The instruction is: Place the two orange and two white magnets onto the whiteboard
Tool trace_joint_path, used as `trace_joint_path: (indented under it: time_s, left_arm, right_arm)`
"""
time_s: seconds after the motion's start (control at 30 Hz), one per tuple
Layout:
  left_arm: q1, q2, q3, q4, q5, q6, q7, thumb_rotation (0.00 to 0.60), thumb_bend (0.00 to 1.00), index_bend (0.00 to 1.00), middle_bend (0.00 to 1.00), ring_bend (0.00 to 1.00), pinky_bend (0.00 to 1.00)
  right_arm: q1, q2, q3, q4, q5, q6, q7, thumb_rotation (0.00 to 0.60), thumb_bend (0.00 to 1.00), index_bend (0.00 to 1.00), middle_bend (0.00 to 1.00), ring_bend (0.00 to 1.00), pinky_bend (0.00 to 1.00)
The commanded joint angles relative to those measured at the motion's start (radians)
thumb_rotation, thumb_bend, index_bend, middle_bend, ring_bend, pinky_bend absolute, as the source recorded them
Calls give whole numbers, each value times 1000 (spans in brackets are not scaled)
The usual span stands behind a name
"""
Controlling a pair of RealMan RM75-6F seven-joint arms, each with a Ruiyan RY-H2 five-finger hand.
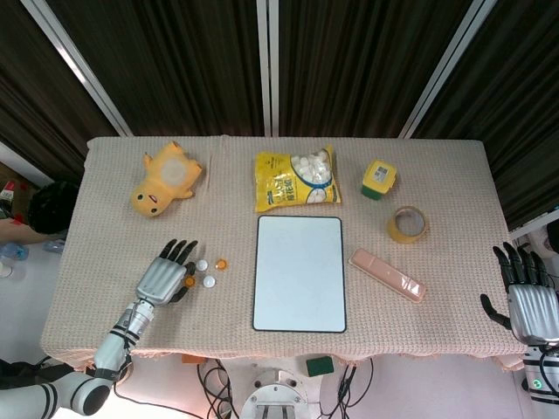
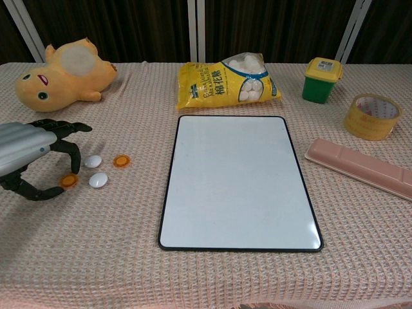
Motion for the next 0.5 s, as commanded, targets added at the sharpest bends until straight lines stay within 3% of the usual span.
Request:
trace_joint_path:
  time_s: [0.03, 0.5]
  left_arm:
    - [0, -1, 0, 1, 0, 0, -1, 599, 283, 457, 0, 0, 45]
    - [1, 15, -9, -24, 23, 32, -25, 600, 285, 483, 0, 0, 45]
  right_arm:
    - [0, 0, 0, 1, 0, 0, 1, 600, 303, 0, 0, 0, 0]
    - [-4, -1, 1, 9, -1, 7, 13, 600, 302, 0, 0, 0, 0]
